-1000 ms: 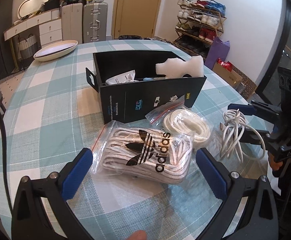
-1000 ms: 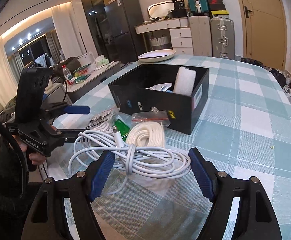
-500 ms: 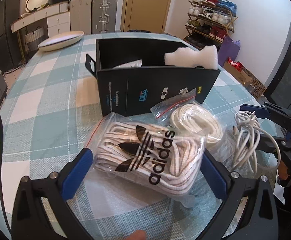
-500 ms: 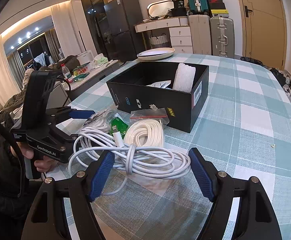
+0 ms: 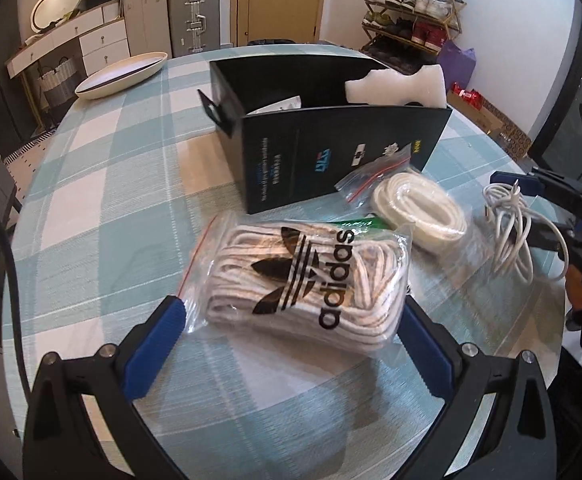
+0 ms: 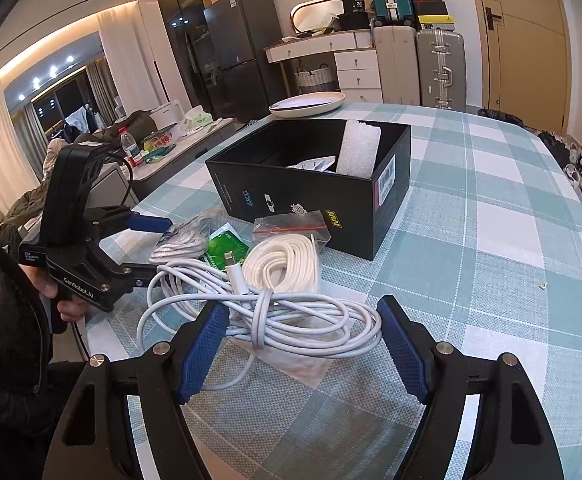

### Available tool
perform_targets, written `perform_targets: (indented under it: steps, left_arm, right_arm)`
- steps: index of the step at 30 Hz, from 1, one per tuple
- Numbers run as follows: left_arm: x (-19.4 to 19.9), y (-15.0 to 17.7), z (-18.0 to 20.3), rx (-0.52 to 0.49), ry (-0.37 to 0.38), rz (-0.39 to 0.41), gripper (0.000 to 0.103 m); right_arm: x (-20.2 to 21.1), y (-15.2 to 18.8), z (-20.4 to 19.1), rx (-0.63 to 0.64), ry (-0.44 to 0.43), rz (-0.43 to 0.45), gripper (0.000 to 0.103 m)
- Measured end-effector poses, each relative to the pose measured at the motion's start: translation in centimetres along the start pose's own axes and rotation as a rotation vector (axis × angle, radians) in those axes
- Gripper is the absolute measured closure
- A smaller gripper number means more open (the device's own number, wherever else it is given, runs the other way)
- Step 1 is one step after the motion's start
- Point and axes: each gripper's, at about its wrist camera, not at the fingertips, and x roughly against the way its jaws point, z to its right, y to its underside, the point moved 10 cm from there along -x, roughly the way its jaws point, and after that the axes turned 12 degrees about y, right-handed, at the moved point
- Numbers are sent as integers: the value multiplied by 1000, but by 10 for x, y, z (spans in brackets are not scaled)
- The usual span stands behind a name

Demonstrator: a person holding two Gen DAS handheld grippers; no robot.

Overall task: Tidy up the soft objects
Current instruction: 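Move the left tool toward the clear Adidas bag of white laces, then close the left tool on the Adidas bag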

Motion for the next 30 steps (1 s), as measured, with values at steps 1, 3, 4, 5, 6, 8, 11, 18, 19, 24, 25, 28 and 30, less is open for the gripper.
perform_targets:
  steps: [1, 3, 4, 5, 6, 8, 11, 18, 19, 24, 25, 28, 30]
  left_arm:
    - [3, 0, -1, 1, -1, 2, 0]
    - [10, -5, -5, 24, 19, 38, 0]
    - [12, -6, -6, 46, 45, 53, 0]
    - [13, -7, -8, 73, 73, 62, 0]
    - [14, -8, -9, 99, 92, 69, 0]
    - [17, -11, -13, 165, 128, 97, 0]
    - [18, -16, -26, 287, 101, 147, 0]
    - [0, -12, -34, 384, -46, 191, 0]
    - [-1, -12, -33, 375, -57, 192, 0]
    - [1, -8, -33, 324, -54, 125, 0]
    - [1, -8, -34, 318, -52, 113, 0]
    - [9, -8, -39, 335, -43, 120, 0]
    - [10, -9, -38, 374, -12, 139, 0]
  right_arm:
    - [0, 0, 0, 0, -1, 0, 26]
    - [-1, 0, 0, 1, -1, 1, 26]
    - [-1, 0, 0, 1, -1, 1, 25]
    - [0, 0, 0, 1, -1, 0, 26]
    - [-1, 0, 0, 1, -1, 1, 26]
    - [-1, 0, 1, 0, 0, 1, 25]
    - [-1, 0, 0, 0, 0, 0, 25]
    - [-3, 1, -3, 9, -3, -7, 26]
    - [-3, 1, -3, 10, -3, -8, 26]
    - [-4, 1, -2, 9, -2, -9, 26]
    - [-4, 1, -2, 9, -2, -8, 25]
    - [-4, 1, -2, 9, -3, -7, 25]
    - [-4, 1, -2, 9, -2, -7, 25]
